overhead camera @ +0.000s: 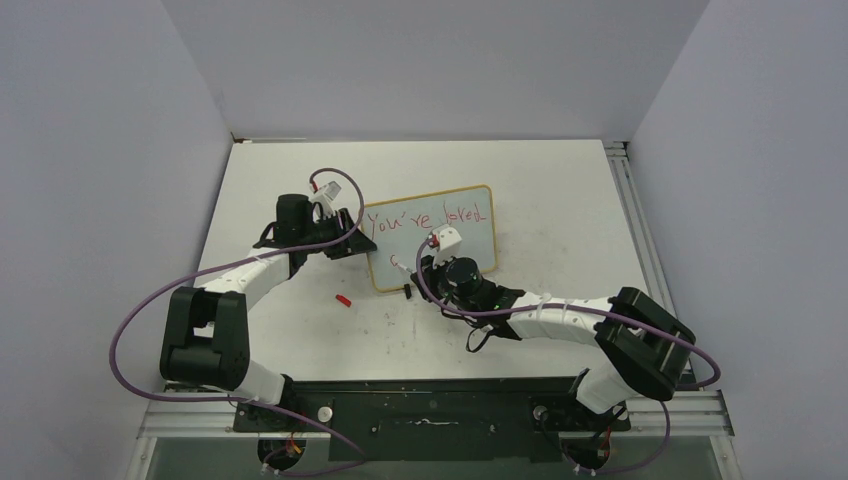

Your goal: Write a sentence on the whiteboard

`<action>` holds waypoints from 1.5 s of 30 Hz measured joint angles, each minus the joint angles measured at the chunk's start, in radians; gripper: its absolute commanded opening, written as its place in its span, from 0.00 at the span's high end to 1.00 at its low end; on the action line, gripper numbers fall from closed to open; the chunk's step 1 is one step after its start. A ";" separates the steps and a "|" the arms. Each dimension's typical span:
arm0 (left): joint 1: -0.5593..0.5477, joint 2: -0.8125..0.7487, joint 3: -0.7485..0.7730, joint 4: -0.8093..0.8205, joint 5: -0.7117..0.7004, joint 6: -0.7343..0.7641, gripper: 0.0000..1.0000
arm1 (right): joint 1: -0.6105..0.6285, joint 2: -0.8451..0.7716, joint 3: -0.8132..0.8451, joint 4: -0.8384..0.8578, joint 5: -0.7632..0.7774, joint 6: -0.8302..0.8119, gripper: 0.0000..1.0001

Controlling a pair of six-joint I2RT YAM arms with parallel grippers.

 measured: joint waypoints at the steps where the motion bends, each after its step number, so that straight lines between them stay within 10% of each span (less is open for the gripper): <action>1: -0.001 0.000 0.000 0.000 0.000 0.000 0.67 | 0.000 -0.002 0.000 -0.001 0.006 -0.001 0.95; 45: -0.014 0.000 0.015 -0.023 -0.030 0.042 0.71 | -0.031 0.002 0.068 0.012 0.036 -0.048 0.95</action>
